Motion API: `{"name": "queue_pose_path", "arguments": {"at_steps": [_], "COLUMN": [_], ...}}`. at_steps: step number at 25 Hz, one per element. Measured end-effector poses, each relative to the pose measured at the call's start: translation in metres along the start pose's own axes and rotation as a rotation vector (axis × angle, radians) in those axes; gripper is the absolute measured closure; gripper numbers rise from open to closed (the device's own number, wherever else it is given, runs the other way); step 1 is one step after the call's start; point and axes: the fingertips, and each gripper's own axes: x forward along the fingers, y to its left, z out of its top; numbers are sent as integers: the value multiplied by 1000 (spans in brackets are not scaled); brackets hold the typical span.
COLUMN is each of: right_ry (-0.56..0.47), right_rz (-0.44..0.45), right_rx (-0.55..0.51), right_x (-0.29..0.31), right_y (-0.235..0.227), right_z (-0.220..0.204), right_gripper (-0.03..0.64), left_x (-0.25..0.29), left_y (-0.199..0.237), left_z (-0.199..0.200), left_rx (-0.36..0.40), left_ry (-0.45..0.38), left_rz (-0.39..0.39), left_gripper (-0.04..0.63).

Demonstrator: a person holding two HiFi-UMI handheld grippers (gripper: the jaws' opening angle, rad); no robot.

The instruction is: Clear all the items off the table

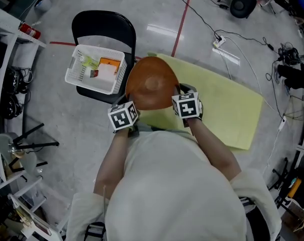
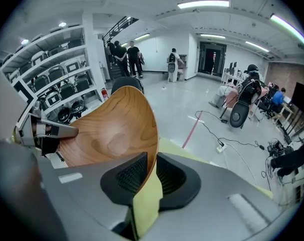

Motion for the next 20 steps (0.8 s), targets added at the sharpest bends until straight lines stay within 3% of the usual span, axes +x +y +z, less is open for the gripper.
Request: {"name": "queue_pose_path", "arguments": {"at_steps": [20], "right_ry": [-8], "right_rz": [49], "right_rx": [-46], "right_x": [49], "right_y": [137], "right_z": [82], "right_gripper": [561], "left_x": [-26], "left_y": [152], "left_z": [56], "left_rx": [-63], "left_ry": [-22], "left_rz": [38], "left_gripper": [560]}}
